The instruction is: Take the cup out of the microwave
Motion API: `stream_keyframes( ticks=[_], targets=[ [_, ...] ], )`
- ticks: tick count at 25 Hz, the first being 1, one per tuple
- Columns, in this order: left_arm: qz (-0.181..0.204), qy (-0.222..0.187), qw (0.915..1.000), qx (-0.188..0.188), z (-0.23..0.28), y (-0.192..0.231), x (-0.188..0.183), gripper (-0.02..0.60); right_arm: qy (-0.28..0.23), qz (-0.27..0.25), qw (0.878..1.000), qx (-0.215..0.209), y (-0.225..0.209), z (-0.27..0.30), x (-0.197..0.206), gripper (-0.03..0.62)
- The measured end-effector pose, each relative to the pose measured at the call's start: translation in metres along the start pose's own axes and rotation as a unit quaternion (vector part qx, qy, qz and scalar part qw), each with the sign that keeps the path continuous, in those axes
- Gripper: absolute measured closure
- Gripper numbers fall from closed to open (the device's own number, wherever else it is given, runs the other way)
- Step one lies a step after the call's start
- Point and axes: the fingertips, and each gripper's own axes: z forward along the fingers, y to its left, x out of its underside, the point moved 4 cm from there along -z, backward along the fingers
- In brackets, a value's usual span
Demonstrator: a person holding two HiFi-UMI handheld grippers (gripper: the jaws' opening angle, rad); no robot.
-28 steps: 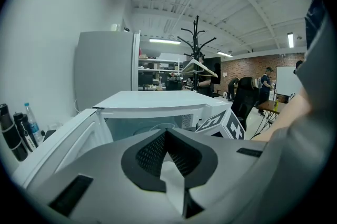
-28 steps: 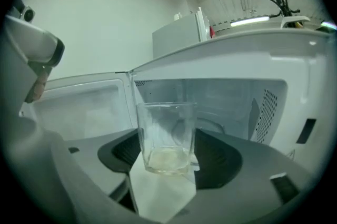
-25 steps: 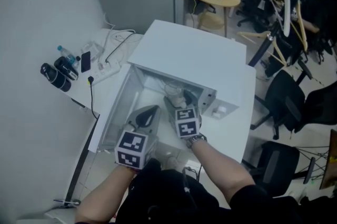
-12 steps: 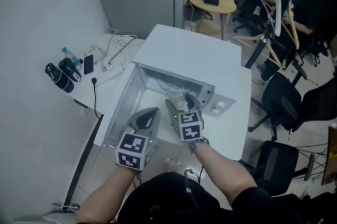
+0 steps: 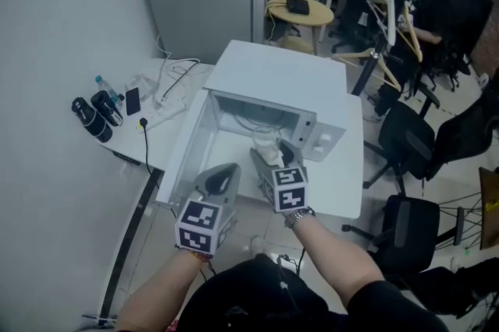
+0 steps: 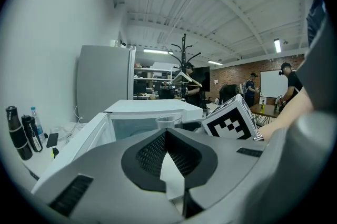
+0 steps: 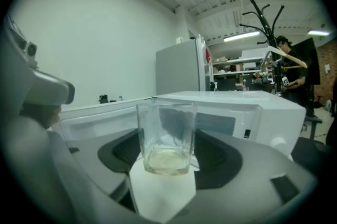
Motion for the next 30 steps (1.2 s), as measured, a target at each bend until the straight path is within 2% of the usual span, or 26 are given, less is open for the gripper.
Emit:
stream_keyframes(
  ticks=[9, 17, 25, 30],
  targets=[
    [-0.002, -0.011, 0.9996, 0.024, -0.044, -0.021, 0.009, 0.586, -0.022, 0.011, 0.999, 0.025, 0.02, -0.058, -0.007, 0.258],
    [-0.004, -0.016, 0.9994, 0.031, -0.068, -0.039, 0.011, 0.586, -0.036, 0.019, 0.999, 0.025, 0.034, -0.105, -0.016, 0.258],
    [-0.006, -0.019, 0.9995, 0.022, -0.069, -0.059, 0.014, 0.587, -0.045, 0.017, 0.999, 0.01, 0.032, -0.137, -0.018, 0.26],
    [-0.017, -0.022, 0.9996, 0.003, -0.068, -0.076, 0.014, 0.587, -0.05, 0.016, 0.999, -0.011, 0.026, -0.16, -0.02, 0.258]
  ],
)
